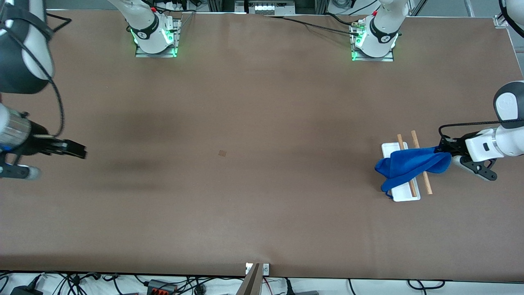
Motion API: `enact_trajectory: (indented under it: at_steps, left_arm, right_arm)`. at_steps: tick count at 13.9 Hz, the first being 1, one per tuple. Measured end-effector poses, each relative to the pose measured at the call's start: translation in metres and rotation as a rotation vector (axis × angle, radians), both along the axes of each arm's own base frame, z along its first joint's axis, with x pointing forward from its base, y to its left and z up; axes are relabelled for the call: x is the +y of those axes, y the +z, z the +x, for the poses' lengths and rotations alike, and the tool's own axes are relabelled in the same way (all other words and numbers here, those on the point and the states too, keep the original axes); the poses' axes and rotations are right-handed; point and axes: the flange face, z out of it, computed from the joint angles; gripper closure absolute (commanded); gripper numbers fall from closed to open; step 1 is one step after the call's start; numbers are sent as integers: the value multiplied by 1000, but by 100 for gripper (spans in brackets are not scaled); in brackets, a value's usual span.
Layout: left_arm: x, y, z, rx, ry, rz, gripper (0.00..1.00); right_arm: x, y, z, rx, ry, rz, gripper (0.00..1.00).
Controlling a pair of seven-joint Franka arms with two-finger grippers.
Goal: Pass towel and hang on rack
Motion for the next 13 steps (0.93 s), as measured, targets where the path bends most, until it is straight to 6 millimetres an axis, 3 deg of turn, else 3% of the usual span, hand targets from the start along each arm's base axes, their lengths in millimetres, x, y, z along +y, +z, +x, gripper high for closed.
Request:
enact_trajectory:
  at_steps: [3, 6, 13]
  left_arm:
    - [17, -11, 5, -5, -21, -17, 99]
    - [33, -27, 7, 2, -19, -36, 99]
    - [52, -55, 13, 5, -40, -73, 99]
  right_arm:
    - [-32, 22, -12, -21, 4, 3, 0]
    - [-39, 33, -26, -18, 23, 5, 0]
    - [-35, 7, -66, -40, 34, 10, 0]
